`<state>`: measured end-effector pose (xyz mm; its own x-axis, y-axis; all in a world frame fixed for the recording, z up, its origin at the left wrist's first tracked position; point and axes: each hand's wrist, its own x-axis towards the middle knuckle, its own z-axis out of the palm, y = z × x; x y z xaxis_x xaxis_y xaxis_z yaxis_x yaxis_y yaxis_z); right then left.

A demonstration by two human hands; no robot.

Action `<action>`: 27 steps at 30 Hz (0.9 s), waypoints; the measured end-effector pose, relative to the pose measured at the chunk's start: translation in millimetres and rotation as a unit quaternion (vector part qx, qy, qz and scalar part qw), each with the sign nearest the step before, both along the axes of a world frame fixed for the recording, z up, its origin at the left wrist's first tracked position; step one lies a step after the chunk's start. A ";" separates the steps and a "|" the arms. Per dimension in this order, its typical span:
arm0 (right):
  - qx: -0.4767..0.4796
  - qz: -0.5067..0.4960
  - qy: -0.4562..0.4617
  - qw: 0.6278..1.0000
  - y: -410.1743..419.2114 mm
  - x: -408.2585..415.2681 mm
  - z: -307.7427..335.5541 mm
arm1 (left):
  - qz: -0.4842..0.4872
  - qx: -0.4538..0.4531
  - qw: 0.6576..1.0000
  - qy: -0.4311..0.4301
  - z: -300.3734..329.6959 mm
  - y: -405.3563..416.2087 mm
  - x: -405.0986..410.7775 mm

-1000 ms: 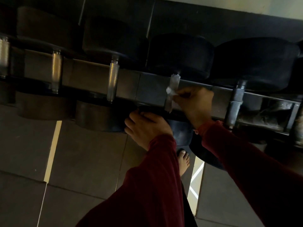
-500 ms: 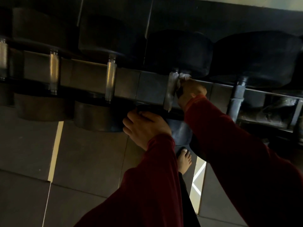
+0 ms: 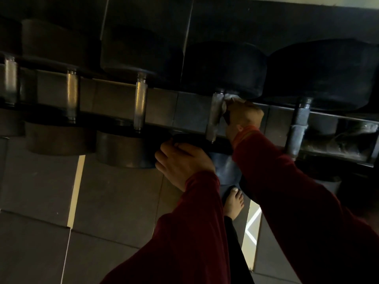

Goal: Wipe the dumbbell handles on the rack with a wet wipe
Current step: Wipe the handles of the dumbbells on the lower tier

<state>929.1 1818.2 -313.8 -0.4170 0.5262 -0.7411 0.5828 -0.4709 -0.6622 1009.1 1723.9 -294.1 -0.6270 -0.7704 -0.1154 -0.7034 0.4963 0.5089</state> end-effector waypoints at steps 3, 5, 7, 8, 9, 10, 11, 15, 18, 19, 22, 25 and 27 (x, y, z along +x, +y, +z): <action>0.183 0.020 0.026 0.983 -9.9 1.4 0.6 | -0.002 -0.009 1.000 0.006 -1.7 -0.1 -0.1; 0.284 0.081 0.042 0.954 -16.4 3.2 2.6 | -0.004 -0.014 1.000 0.009 -3.4 -0.1 0.1; 0.328 0.104 0.067 0.937 -14.7 5.0 -2.9 | -0.002 -0.014 1.000 0.010 -4.7 -0.1 0.3; 0.357 0.118 0.082 0.923 -13.6 5.8 -3.1 | 0.000 -0.013 1.000 0.011 -4.9 0.0 0.1; 0.395 0.142 0.105 0.901 -13.6 7.6 -3.1 | 0.002 -0.012 1.000 0.010 -4.4 0.1 0.1; 0.426 0.179 0.122 0.878 -15.3 9.6 -1.0 | 0.003 -0.009 1.000 0.008 -4.0 0.0 0.3; 0.458 0.217 0.143 0.850 -17.3 10.4 -2.0 | 0.004 -0.005 1.000 0.005 -3.5 -0.2 0.3; 0.514 0.315 0.165 0.781 -21.9 10.3 3.2 | 0.003 0.006 1.000 0.000 -1.8 -0.1 -0.2; 0.529 0.402 0.157 0.730 -19.2 14.9 -9.3 | 0.004 0.007 1.000 -0.003 -0.7 -1.0 -1.5; 0.520 0.433 0.171 0.716 -18.4 16.0 -15.9 | 0.004 0.008 1.000 -0.005 -0.2 -1.3 -1.7; 0.526 0.478 0.184 0.679 -16.7 15.9 -21.3 | 0.003 0.006 1.000 -0.009 -0.3 -2.6 -1.4; 0.496 0.391 0.208 0.747 -12.7 16.2 -11.4 | 0.004 0.011 1.000 -0.007 2.4 -2.7 -2.1; 0.440 0.306 0.213 0.817 -9.6 19.6 -1.0 | 0.009 0.022 1.000 -0.011 4.6 -2.3 -2.4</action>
